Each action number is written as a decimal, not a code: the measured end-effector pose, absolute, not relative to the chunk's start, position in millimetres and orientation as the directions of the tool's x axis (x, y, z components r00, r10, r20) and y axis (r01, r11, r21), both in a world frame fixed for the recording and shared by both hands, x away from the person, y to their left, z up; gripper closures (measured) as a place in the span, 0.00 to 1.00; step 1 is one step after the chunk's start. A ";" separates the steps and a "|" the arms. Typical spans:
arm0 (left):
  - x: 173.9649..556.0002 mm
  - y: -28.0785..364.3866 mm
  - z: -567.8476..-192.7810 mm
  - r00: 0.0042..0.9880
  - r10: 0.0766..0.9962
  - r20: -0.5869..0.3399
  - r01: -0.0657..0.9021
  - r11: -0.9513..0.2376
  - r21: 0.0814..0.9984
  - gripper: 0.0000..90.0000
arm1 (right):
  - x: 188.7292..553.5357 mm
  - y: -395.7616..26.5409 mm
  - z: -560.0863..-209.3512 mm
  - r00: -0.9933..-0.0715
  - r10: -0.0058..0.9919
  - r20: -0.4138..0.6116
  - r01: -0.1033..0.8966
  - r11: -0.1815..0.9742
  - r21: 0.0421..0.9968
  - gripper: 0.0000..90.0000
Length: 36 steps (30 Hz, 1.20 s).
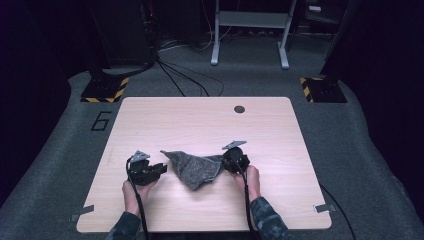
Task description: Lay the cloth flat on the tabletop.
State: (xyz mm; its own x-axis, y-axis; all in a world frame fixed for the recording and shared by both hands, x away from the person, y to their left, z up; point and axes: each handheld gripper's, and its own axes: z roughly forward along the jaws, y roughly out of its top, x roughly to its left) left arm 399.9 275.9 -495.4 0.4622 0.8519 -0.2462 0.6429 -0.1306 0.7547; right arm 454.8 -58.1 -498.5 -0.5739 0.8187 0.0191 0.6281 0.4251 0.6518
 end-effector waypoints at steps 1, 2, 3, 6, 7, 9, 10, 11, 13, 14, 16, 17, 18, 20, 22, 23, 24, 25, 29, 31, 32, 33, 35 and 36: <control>399.5 274.2 -494.2 0.457 0.854 -0.247 0.645 -0.127 0.753 0.69 | 453.0 -64.0 -497.1 -0.564 0.826 0.026 0.627 0.407 0.664 0.95; 399.0 272.4 -491.8 0.462 0.851 -0.249 0.643 -0.128 0.755 0.63 | 450.6 -69.1 -495.3 -0.555 0.831 0.037 0.633 0.393 0.667 0.95; 397.7 268.9 -489.0 0.464 0.850 -0.250 0.637 -0.124 0.761 0.56 | 448.1 -72.6 -494.1 -0.544 0.838 0.045 0.635 0.376 0.674 0.95; 394.8 250.9 -478.1 0.487 0.833 -0.261 0.621 -0.121 0.774 0.40 | 443.2 -79.7 -491.4 -0.538 0.841 0.052 0.632 0.362 0.685 0.95; 394.4 242.8 -474.8 0.504 0.828 -0.247 0.604 -0.133 0.786 0.34 | 441.0 -80.5 -491.2 -0.539 0.840 0.058 0.632 0.358 0.687 0.95; 393.5 227.2 -467.4 0.549 0.806 -0.223 0.584 -0.179 0.791 0.32 | 440.4 -80.6 -491.6 -0.539 0.840 0.056 0.629 0.358 0.690 0.95; 393.6 219.2 -465.2 0.573 0.789 -0.221 0.578 -0.198 0.792 0.30 | 439.6 -80.5 -492.0 -0.538 0.841 0.057 0.631 0.357 0.688 0.95; 393.4 211.3 -463.6 0.593 0.776 -0.215 0.574 -0.219 0.789 0.30 | 439.2 -80.5 -492.6 -0.539 0.841 0.057 0.632 0.358 0.687 0.95; 393.6 196.6 -462.7 0.624 0.754 -0.204 0.564 -0.255 0.786 0.29 | 438.6 -80.3 -494.1 -0.534 0.844 0.059 0.636 0.355 0.686 0.95; 394.0 189.9 -463.2 0.636 0.746 -0.198 0.561 -0.272 0.782 0.29 | 438.2 -80.4 -494.6 -0.535 0.843 0.060 0.637 0.356 0.684 0.95; 395.4 178.5 -465.5 0.659 0.726 -0.196 0.563 -0.303 0.769 0.29 | 438.0 -80.6 -495.6 -0.537 0.841 0.062 0.636 0.356 0.684 0.95; 396.3 173.3 -467.4 0.668 0.718 -0.197 0.566 -0.317 0.761 0.29 | 438.1 -80.7 -496.2 -0.536 0.842 0.061 0.637 0.356 0.684 0.95; 397.6 168.7 -469.7 0.679 0.707 -0.196 0.571 -0.341 0.747 0.29 | 437.7 -80.3 -497.1 -0.532 0.844 0.067 0.643 0.351 0.681 0.95; 398.1 160.3 -476.0 0.694 0.695 -0.190 0.580 -0.383 0.719 0.31 | 437.9 -80.8 -499.7 -0.536 0.842 0.068 0.645 0.355 0.677 0.95; 396.2 156.2 -482.3 0.706 0.683 -0.187 0.581 -0.408 0.704 0.42 | 436.4 -81.5 -502.2 -0.535 0.842 0.068 0.653 0.361 0.666 0.95; 395.1 155.4 -485.2 0.708 0.681 -0.188 0.583 -0.413 0.700 0.49 | 436.2 -82.1 -503.1 -0.541 0.839 0.064 0.650 0.369 0.664 0.95; 394.8 155.6 -487.6 0.713 0.676 -0.185 0.581 -0.422 0.696 0.54 | 436.3 -83.4 -504.3 -0.546 0.836 0.053 0.646 0.379 0.663 0.95; 394.8 156.1 -489.9 0.715 0.674 -0.186 0.579 -0.423 0.697 0.62 | 436.1 -84.0 -505.4 -0.545 0.837 0.051 0.647 0.381 0.661 0.95; 393.9 159.0 -493.2 0.709 0.684 -0.172 0.571 -0.415 0.708 0.85 | 435.9 -84.2 -507.5 -0.545 0.837 0.055 0.650 0.380 0.658 0.95; 392.7 164.2 -492.1 0.707 0.686 -0.174 0.562 -0.395 0.727 0.87 | 435.6 -84.1 -507.6 -0.544 0.837 0.058 0.650 0.377 0.660 0.95; 391.9 166.2 -491.6 0.702 0.690 -0.177 0.562 -0.383 0.733 0.87 | 435.4 -84.7 -507.8 -0.542 0.838 0.062 0.653 0.373 0.659 0.95; 390.7 169.0 -491.0 0.694 0.695 -0.187 0.562 -0.362 0.743 0.87 | 435.6 -86.0 -507.8 -0.546 0.836 0.057 0.649 0.378 0.660 0.95; 388.7 175.9 -489.8 0.686 0.703 -0.187 0.557 -0.342 0.757 0.87 | 434.7 -87.5 -508.6 -0.537 0.841 0.065 0.654 0.366 0.662 0.95; 387.5 179.1 -489.6 0.678 0.709 -0.194 0.563 -0.331 0.758 0.87 | 434.6 -88.9 -508.9 -0.535 0.842 0.064 0.655 0.366 0.662 0.95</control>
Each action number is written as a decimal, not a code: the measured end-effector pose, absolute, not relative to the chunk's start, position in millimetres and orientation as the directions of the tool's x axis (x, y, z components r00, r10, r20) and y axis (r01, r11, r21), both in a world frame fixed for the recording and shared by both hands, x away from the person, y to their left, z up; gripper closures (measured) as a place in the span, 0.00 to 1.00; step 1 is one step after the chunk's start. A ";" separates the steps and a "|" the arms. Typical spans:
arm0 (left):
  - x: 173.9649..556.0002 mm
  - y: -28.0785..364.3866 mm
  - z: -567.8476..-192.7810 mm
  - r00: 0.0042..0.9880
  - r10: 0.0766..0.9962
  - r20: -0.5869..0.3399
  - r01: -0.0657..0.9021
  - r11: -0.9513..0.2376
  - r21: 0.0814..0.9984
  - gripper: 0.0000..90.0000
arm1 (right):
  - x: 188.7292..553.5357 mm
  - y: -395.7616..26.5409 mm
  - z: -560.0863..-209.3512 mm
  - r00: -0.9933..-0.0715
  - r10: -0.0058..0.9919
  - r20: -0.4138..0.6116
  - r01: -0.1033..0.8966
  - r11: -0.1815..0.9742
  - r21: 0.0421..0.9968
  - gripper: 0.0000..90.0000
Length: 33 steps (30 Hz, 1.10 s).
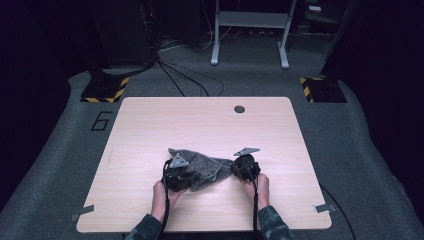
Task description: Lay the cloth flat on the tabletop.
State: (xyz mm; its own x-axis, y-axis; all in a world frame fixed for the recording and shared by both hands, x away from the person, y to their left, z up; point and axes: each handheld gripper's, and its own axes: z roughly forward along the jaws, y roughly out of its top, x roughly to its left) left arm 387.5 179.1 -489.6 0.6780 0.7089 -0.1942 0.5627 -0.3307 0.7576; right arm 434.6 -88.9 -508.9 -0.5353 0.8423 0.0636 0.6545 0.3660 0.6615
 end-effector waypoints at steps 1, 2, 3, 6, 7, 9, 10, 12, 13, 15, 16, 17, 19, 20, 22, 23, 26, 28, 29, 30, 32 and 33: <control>386.7 182.5 -489.6 0.675 0.714 -0.188 0.560 -0.329 0.760 0.87 | 434.1 -90.0 -509.4 -0.533 0.843 0.070 0.658 0.360 0.661 0.95; 385.2 186.0 -489.5 0.670 0.719 -0.186 0.561 -0.326 0.761 0.86 | 434.1 -91.4 -509.6 -0.531 0.844 0.071 0.658 0.359 0.662 0.95; 383.6 189.0 -490.4 0.663 0.722 -0.197 0.567 -0.312 0.762 0.86 | 433.8 -92.8 -509.6 -0.533 0.843 0.072 0.658 0.360 0.662 0.95; 379.2 197.9 -493.2 0.650 0.731 -0.207 0.574 -0.294 0.764 0.87 | 432.9 -95.4 -509.5 -0.531 0.845 0.071 0.660 0.359 0.660 0.95; 377.4 200.6 -493.8 0.647 0.732 -0.214 0.580 -0.290 0.761 0.87 | 432.3 -95.7 -509.1 -0.529 0.845 0.075 0.663 0.357 0.658 0.95; 374.5 205.9 -495.1 0.644 0.732 -0.222 0.585 -0.284 0.760 0.87 | 431.9 -96.9 -509.1 -0.531 0.845 0.065 0.657 0.361 0.662 0.95; 373.0 208.2 -496.2 0.637 0.735 -0.231 0.592 -0.275 0.758 0.87 | 431.6 -97.4 -509.1 -0.530 0.846 0.062 0.658 0.363 0.660 0.95; 371.2 214.8 -499.4 0.624 0.738 -0.256 0.609 -0.254 0.752 0.86 | 431.0 -98.9 -509.1 -0.526 0.848 0.067 0.660 0.357 0.661 0.95; 370.7 217.9 -501.0 0.621 0.736 -0.269 0.615 -0.245 0.749 0.86 | 430.9 -100.2 -508.9 -0.527 0.848 0.061 0.659 0.362 0.660 0.95; 368.8 222.9 -503.2 0.611 0.742 -0.278 0.626 -0.238 0.742 0.85 | 430.0 -101.3 -508.8 -0.521 0.851 0.063 0.663 0.357 0.659 0.95; 367.3 225.5 -504.1 0.605 0.746 -0.279 0.631 -0.236 0.739 0.84 | 429.1 -102.1 -508.7 -0.519 0.852 0.062 0.665 0.357 0.657 0.95; 366.1 228.4 -504.9 0.607 0.740 -0.289 0.638 -0.238 0.733 0.83 | 429.0 -103.4 -508.8 -0.520 0.852 0.056 0.661 0.360 0.658 0.95; 363.2 232.9 -505.7 0.599 0.748 -0.284 0.643 -0.239 0.728 0.83 | 428.3 -106.0 -508.7 -0.521 0.852 0.050 0.659 0.364 0.658 0.95; 362.1 235.8 -505.3 0.598 0.748 -0.286 0.648 -0.241 0.723 0.81 | 428.2 -107.3 -508.7 -0.517 0.855 0.046 0.659 0.363 0.659 0.95; 360.6 240.8 -503.1 0.591 0.757 -0.280 0.650 -0.240 0.721 0.77 | 428.2 -109.9 -508.4 -0.516 0.854 0.060 0.666 0.356 0.655 0.95; 360.2 243.1 -500.7 0.589 0.758 -0.280 0.650 -0.239 0.721 0.74 | 428.0 -111.0 -507.6 -0.517 0.853 0.066 0.669 0.355 0.653 0.94; 360.6 246.7 -488.3 0.563 0.786 -0.255 0.642 -0.222 0.734 0.59 | 426.7 -112.9 -503.1 -0.516 0.854 0.064 0.663 0.351 0.661 0.92; 363.0 248.3 -476.7 0.563 0.792 -0.238 0.621 -0.215 0.754 0.50 | 426.9 -116.7 -498.3 -0.515 0.854 0.067 0.652 0.340 0.678 0.87; 364.9 248.5 -470.2 0.563 0.793 -0.232 0.616 -0.216 0.758 0.45 | 427.1 -118.0 -495.6 -0.511 0.856 0.074 0.649 0.329 0.686 0.85; 367.5 247.5 -464.6 0.565 0.793 -0.230 0.608 -0.212 0.765 0.44 | 427.8 -119.4 -492.9 -0.512 0.855 0.078 0.647 0.324 0.691 0.81; 375.5 243.8 -455.4 0.571 0.792 -0.214 0.597 -0.222 0.771 0.40 | 429.7 -120.9 -488.7 -0.502 0.861 0.085 0.646 0.308 0.698 0.76; 380.1 240.6 -452.4 0.571 0.793 -0.209 0.590 -0.220 0.777 0.39 | 431.5 -122.3 -487.3 -0.510 0.857 0.077 0.639 0.317 0.701 0.72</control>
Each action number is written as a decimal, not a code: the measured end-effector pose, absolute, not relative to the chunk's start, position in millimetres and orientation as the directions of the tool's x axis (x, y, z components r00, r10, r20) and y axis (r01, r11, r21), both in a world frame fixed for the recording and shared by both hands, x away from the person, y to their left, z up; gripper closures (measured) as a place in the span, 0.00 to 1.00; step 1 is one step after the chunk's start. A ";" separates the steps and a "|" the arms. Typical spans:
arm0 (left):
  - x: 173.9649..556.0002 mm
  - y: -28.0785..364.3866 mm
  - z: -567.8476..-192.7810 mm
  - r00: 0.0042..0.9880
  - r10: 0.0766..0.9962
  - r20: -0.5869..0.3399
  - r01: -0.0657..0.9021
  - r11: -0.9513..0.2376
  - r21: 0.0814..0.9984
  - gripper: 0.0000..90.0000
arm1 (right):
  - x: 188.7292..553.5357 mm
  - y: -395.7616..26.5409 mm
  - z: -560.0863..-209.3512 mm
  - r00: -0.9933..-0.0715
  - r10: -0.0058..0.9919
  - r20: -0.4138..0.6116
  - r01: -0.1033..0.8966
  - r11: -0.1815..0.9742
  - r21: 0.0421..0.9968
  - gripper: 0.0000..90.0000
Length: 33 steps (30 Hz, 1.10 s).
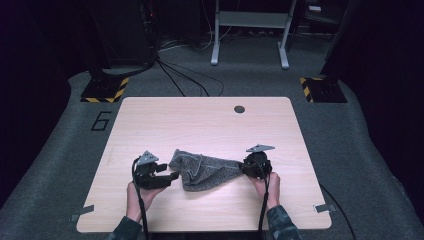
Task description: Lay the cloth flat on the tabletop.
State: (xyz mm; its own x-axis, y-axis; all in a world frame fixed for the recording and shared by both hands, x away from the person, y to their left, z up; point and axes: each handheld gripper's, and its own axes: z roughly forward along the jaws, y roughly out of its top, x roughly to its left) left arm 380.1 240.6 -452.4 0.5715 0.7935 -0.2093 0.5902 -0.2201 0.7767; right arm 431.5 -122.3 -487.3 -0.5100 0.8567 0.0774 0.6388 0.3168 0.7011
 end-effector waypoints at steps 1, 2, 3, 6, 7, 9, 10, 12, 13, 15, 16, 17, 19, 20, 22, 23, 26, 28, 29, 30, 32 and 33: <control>385.1 236.9 -449.7 0.572 0.796 -0.201 0.588 -0.226 0.777 0.38 | 432.8 -121.1 -485.9 -0.500 0.861 0.096 0.651 0.300 0.697 0.69; 390.6 233.0 -447.8 0.573 0.798 -0.189 0.584 -0.236 0.777 0.38 | 434.0 -121.0 -485.3 -0.496 0.863 0.097 0.652 0.296 0.698 0.68; 395.8 227.8 -447.0 0.571 0.799 -0.191 0.586 -0.234 0.776 0.37 | 435.1 -120.4 -485.0 -0.491 0.865 0.101 0.657 0.292 0.695 0.65; 414.6 209.2 -450.7 0.567 0.815 -0.121 0.589 -0.298 0.751 0.37 | 441.0 -119.2 -487.9 -0.474 0.874 0.102 0.673 0.285 0.683 0.59; 419.3 205.9 -453.2 0.572 0.813 -0.108 0.593 -0.319 0.739 0.36 | 443.7 -118.3 -490.2 -0.465 0.880 0.099 0.681 0.284 0.675 0.55; 428.3 196.7 -461.8 0.573 0.814 -0.092 0.613 -0.351 0.708 0.37 | 446.8 -116.3 -493.3 -0.455 0.884 0.105 0.697 0.280 0.660 0.54; 431.3 192.4 -466.8 0.572 0.816 -0.083 0.621 -0.365 0.694 0.39 | 448.4 -114.9 -495.1 -0.453 0.886 0.102 0.701 0.283 0.654 0.54; 434.9 187.3 -475.7 0.589 0.805 -0.075 0.636 -0.405 0.657 0.48 | 451.1 -112.6 -498.7 -0.456 0.885 0.093 0.706 0.296 0.643 0.55; 435.1 185.2 -480.1 0.595 0.800 -0.075 0.643 -0.418 0.642 0.57 | 451.9 -111.3 -500.2 -0.457 0.884 0.095 0.712 0.300 0.634 0.59; 434.1 183.8 -488.0 0.615 0.784 -0.084 0.650 -0.444 0.617 0.65 | 452.6 -109.3 -502.6 -0.463 0.881 0.091 0.714 0.311 0.627 0.64; 432.9 183.8 -492.4 0.617 0.784 -0.074 0.652 -0.455 0.607 0.68 | 453.2 -108.9 -503.8 -0.473 0.878 0.079 0.706 0.323 0.630 0.67; 432.1 184.4 -494.8 0.618 0.782 -0.080 0.656 -0.456 0.602 0.70 | 452.5 -107.5 -504.9 -0.470 0.880 0.075 0.711 0.326 0.623 0.69; 430.5 188.4 -499.4 0.619 0.781 -0.088 0.657 -0.453 0.602 0.75 | 452.4 -107.5 -506.8 -0.477 0.877 0.062 0.705 0.339 0.623 0.73; 429.6 190.9 -500.3 0.621 0.779 -0.092 0.655 -0.451 0.606 0.79 | 451.6 -107.1 -507.2 -0.473 0.879 0.061 0.703 0.335 0.627 0.76; 427.1 194.7 -501.1 0.626 0.774 -0.095 0.650 -0.450 0.612 0.87 | 451.5 -107.7 -507.4 -0.481 0.875 0.057 0.697 0.342 0.630 0.81; 425.3 196.0 -501.4 0.629 0.772 -0.095 0.647 -0.452 0.614 0.91 | 450.9 -107.3 -507.3 -0.481 0.875 0.055 0.698 0.345 0.628 0.84; 417.9 201.0 -501.4 0.639 0.762 -0.103 0.642 -0.456 0.617 0.93 | 450.3 -107.2 -507.6 -0.488 0.872 0.042 0.690 0.355 0.631 0.87; 411.1 205.4 -501.7 0.640 0.761 -0.107 0.640 -0.451 0.622 0.93 | 449.8 -107.9 -507.8 -0.491 0.870 0.041 0.688 0.358 0.631 0.88; 407.3 207.7 -501.7 0.638 0.762 -0.110 0.642 -0.448 0.622 0.94 | 449.5 -108.0 -507.8 -0.492 0.869 0.039 0.686 0.360 0.632 0.88; 403.6 210.6 -501.6 0.641 0.759 -0.117 0.642 -0.446 0.623 0.94 | 449.3 -107.8 -507.8 -0.493 0.869 0.036 0.684 0.362 0.633 0.88; 395.6 215.8 -502.2 0.643 0.755 -0.131 0.647 -0.443 0.621 0.94 | 448.8 -106.9 -507.7 -0.492 0.871 0.020 0.680 0.369 0.633 0.88; 392.2 218.9 -503.2 0.639 0.756 -0.140 0.650 -0.434 0.624 0.94 | 448.7 -106.5 -507.6 -0.496 0.868 0.017 0.677 0.374 0.633 0.88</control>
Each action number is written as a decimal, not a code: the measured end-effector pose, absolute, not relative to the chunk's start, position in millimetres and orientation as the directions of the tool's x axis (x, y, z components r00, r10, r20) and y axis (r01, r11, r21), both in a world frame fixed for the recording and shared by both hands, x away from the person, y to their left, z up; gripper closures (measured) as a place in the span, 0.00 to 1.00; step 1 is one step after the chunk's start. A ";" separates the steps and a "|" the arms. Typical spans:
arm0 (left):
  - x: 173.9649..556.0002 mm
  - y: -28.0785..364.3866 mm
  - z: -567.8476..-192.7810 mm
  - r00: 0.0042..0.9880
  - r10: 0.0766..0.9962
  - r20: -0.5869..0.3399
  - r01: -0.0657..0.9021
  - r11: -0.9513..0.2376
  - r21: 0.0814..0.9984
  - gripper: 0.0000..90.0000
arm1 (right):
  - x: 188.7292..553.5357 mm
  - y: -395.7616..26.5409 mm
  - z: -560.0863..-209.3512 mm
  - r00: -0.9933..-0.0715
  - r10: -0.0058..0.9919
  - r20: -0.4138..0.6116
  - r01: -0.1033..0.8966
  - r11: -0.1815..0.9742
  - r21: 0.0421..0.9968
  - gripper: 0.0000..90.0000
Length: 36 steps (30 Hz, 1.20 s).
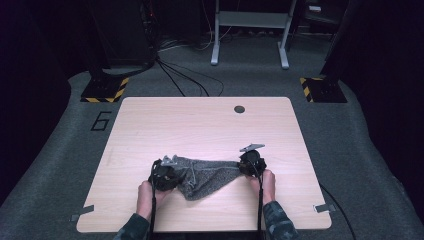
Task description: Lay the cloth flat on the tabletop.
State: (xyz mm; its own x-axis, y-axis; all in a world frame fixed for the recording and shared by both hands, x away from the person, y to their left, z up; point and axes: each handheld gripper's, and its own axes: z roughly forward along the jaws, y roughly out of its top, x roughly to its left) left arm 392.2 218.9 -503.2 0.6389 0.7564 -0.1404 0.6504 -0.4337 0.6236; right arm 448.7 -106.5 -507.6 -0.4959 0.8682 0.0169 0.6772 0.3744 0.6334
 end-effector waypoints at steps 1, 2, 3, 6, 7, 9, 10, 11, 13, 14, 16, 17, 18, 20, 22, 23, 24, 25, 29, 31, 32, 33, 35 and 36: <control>388.9 222.2 -504.5 0.636 0.756 -0.157 0.656 -0.421 0.627 0.93 | 448.9 -106.0 -507.6 -0.496 0.868 0.013 0.676 0.377 0.633 0.88; 385.8 225.2 -506.2 0.632 0.757 -0.166 0.656 -0.408 0.635 0.92 | 449.1 -105.6 -507.5 -0.496 0.868 0.009 0.676 0.379 0.632 0.88; 383.0 227.6 -507.6 0.624 0.759 -0.186 0.663 -0.388 0.640 0.90 | 450.2 -105.1 -507.6 -0.506 0.862 0.004 0.668 0.389 0.635 0.88; 379.4 233.5 -506.2 0.610 0.765 -0.206 0.667 -0.355 0.656 0.76 | 453.8 -105.8 -507.1 -0.528 0.849 0.030 0.672 0.396 0.626 0.79; 378.7 234.9 -502.6 0.601 0.772 -0.209 0.673 -0.347 0.653 0.68 | 454.3 -107.0 -506.8 -0.532 0.845 0.047 0.677 0.392 0.623 0.76; 378.0 237.8 -493.5 0.582 0.782 -0.225 0.672 -0.306 0.674 0.55 | 454.6 -109.4 -506.9 -0.529 0.846 0.062 0.679 0.379 0.629 0.63; 378.7 240.6 -487.8 0.580 0.785 -0.219 0.666 -0.301 0.683 0.49 | 454.4 -111.7 -506.3 -0.520 0.850 0.085 0.688 0.358 0.631 0.56; 380.2 243.1 -482.5 0.575 0.787 -0.222 0.660 -0.286 0.695 0.43 | 454.2 -114.6 -505.5 -0.507 0.855 0.111 0.695 0.329 0.639 0.47; 385.2 249.4 -471.8 0.567 0.792 -0.225 0.654 -0.267 0.708 0.37 | 453.2 -120.8 -502.3 -0.501 0.854 0.139 0.692 0.299 0.657 0.39; 389.3 251.9 -468.0 0.557 0.801 -0.217 0.648 -0.257 0.717 0.34 | 453.8 -123.9 -501.1 -0.507 0.852 0.129 0.678 0.301 0.671 0.36; 401.1 256.7 -463.0 0.535 0.821 -0.200 0.643 -0.241 0.727 0.30 | 454.0 -128.0 -496.6 -0.492 0.860 0.136 0.679 0.281 0.679 0.29; 408.1 259.0 -461.4 0.526 0.829 -0.193 0.647 -0.241 0.723 0.28 | 454.4 -130.4 -494.8 -0.485 0.865 0.128 0.674 0.277 0.685 0.30; 415.2 259.7 -461.2 0.514 0.836 -0.190 0.648 -0.235 0.724 0.28 | 455.4 -132.9 -493.5 -0.479 0.869 0.125 0.671 0.271 0.690 0.30; 429.7 259.6 -462.6 0.504 0.846 -0.176 0.654 -0.240 0.718 0.28 | 456.9 -136.3 -491.1 -0.457 0.879 0.138 0.682 0.246 0.689 0.37; 443.2 255.2 -466.3 0.490 0.858 -0.158 0.660 -0.246 0.710 0.30 | 459.5 -139.2 -491.0 -0.447 0.884 0.140 0.690 0.240 0.683 0.42; 450.1 253.5 -468.1 0.491 0.856 -0.159 0.669 -0.254 0.698 0.30 | 460.1 -138.9 -491.0 -0.430 0.889 0.157 0.703 0.221 0.676 0.45; 456.2 252.4 -469.8 0.493 0.857 -0.151 0.673 -0.265 0.691 0.31 | 461.4 -139.9 -491.8 -0.429 0.891 0.150 0.703 0.226 0.674 0.47; 461.2 251.1 -472.4 0.491 0.858 -0.150 0.676 -0.267 0.687 0.32 | 461.7 -139.4 -492.8 -0.430 0.889 0.156 0.708 0.224 0.670 0.49; 476.9 243.7 -484.4 0.512 0.850 -0.124 0.690 -0.321 0.648 0.36 | 460.2 -134.9 -494.7 -0.456 0.878 0.145 0.712 0.262 0.652 0.56; 480.3 241.5 -489.0 0.515 0.849 -0.123 0.695 -0.329 0.640 0.38 | 457.6 -131.3 -495.7 -0.469 0.872 0.138 0.706 0.277 0.652 0.59; 481.5 240.6 -491.1 0.510 0.851 -0.126 0.700 -0.325 0.636 0.38 | 456.2 -130.2 -496.2 -0.469 0.872 0.141 0.711 0.278 0.646 0.60; 482.1 240.1 -493.1 0.504 0.854 -0.128 0.701 -0.317 0.639 0.39 | 455.6 -130.0 -497.3 -0.478 0.868 0.131 0.705 0.291 0.646 0.62; 484.0 242.0 -494.7 0.500 0.857 -0.125 0.701 -0.316 0.639 0.40 | 453.7 -127.8 -499.8 -0.472 0.871 0.133 0.717 0.291 0.634 0.64; 484.7 242.5 -496.1 0.487 0.864 -0.127 0.703 -0.301 0.645 0.41 | 453.7 -127.5 -501.7 -0.476 0.870 0.125 0.714 0.300 0.632 0.66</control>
State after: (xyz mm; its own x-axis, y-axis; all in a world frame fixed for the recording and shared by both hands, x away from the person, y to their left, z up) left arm 484.7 242.5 -496.1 0.4870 0.8641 -0.1269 0.7025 -0.3013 0.6448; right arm 453.7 -127.5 -501.7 -0.4763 0.8704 0.1251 0.7145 0.3001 0.6320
